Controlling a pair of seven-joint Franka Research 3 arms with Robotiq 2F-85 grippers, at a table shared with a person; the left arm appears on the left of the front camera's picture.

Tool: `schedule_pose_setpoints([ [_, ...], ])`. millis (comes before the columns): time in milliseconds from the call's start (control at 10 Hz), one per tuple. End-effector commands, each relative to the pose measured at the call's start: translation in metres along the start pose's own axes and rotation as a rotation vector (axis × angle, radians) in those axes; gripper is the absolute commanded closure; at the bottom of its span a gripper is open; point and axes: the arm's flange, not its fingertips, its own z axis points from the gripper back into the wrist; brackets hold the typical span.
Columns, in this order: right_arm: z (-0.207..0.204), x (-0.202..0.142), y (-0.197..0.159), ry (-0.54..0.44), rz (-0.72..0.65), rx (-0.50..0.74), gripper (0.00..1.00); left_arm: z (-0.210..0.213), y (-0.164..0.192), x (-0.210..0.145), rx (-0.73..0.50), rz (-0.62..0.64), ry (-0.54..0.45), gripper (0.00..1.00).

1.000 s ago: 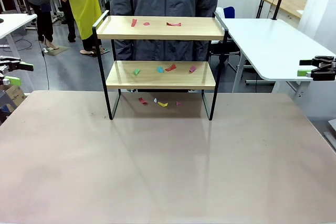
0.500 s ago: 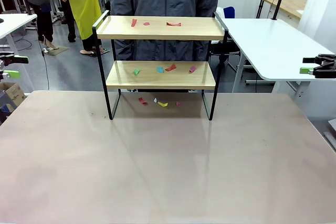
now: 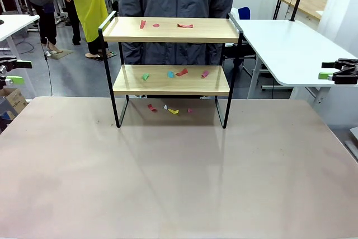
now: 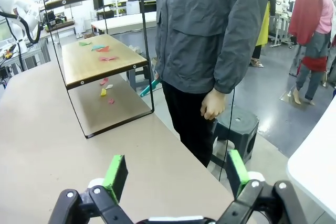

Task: Clean the shelf.
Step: Pick up the Duster handed by the human.

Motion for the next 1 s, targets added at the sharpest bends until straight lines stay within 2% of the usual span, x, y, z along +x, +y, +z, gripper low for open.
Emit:
schedule_pose_setpoints([
  [0, -0.0015, 0.0031, -0.0074, -0.017, -0.061, -0.024, 0.00, -0.0089, -0.0040, 0.0027, -0.034, 0.036, -0.017, 0.00],
  [100, 0.0000, 0.0000, 0.0000, 0.000, 0.000, 0.000, 0.00, 0.0000, 0.0000, 0.0000, 0.000, 0.000, 0.000, 0.00],
  [900, 0.0000, 0.0000, 0.0000, 0.000, 0.000, 0.000, 0.00, 0.0000, 0.0000, 0.0000, 0.000, 0.000, 0.000, 0.00],
])
